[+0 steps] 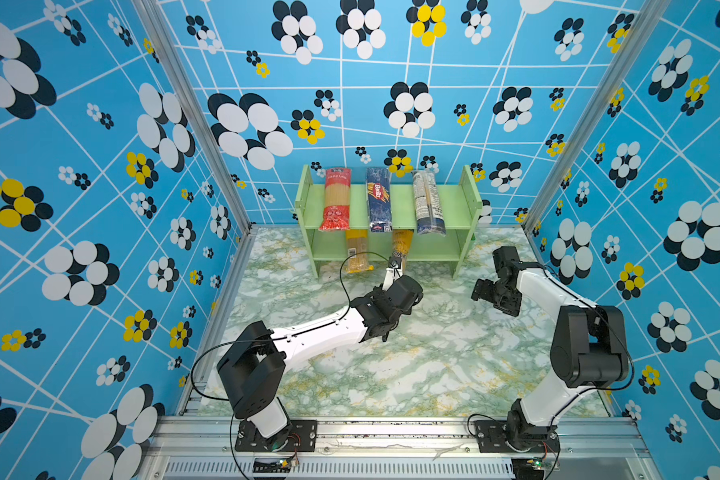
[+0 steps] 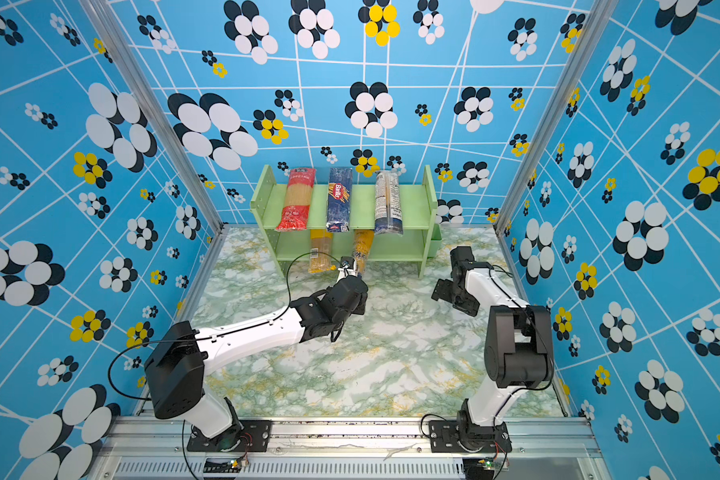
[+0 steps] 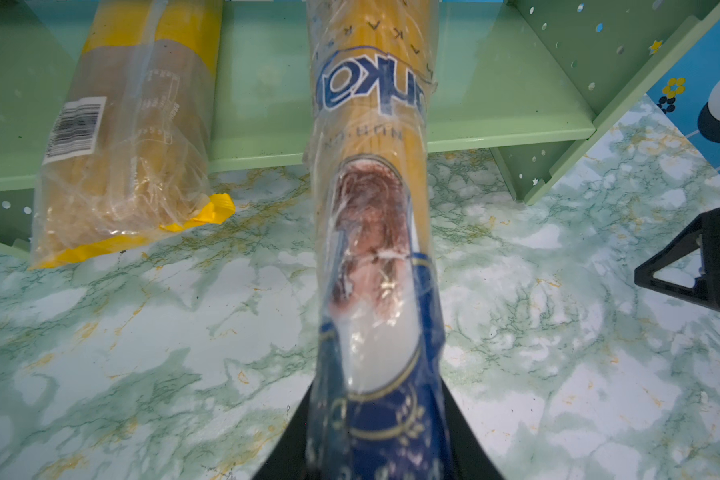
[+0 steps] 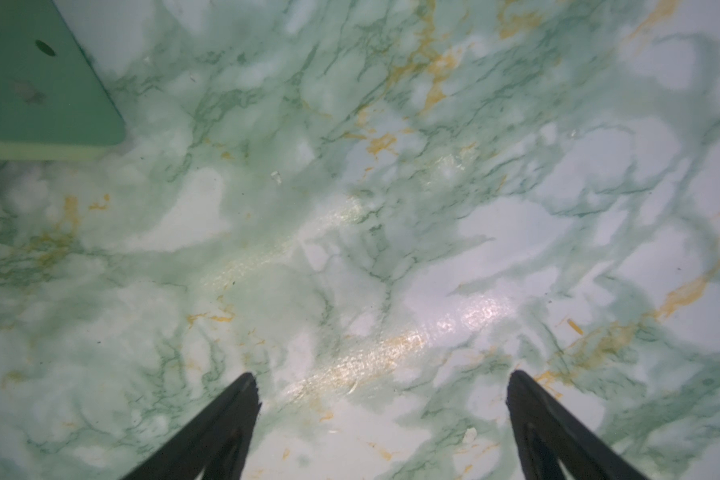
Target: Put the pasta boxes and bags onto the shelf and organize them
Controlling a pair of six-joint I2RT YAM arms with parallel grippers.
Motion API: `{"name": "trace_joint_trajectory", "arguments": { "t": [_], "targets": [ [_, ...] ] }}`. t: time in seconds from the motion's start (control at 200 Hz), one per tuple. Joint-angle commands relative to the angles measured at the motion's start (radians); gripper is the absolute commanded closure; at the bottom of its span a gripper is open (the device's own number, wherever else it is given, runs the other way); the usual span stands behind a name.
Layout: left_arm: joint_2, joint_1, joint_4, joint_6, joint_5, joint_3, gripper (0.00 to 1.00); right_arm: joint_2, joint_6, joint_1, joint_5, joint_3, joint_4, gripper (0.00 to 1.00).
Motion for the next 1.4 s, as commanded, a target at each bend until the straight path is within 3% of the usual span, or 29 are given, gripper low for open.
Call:
{"name": "trace_joint_trajectory", "arguments": {
  "t": [0.0, 0.68, 1.395],
  "targets": [
    [0.004, 0.009, 0.136, -0.015, -0.080, 0.086, 1.00, 0.002, 0.003, -0.006, -0.001, -0.013, -0.012, 0.05],
    [0.117, 0.008, 0.118, -0.064, -0.158, 0.182, 1.00, 0.006, -0.002, -0.006, 0.004, -0.012, -0.011, 0.05],
    [0.185, 0.008, 0.188, -0.020, -0.216, 0.221, 1.00, 0.016, -0.008, -0.007, 0.001, 0.001, -0.017, 0.05]
  ]
}}
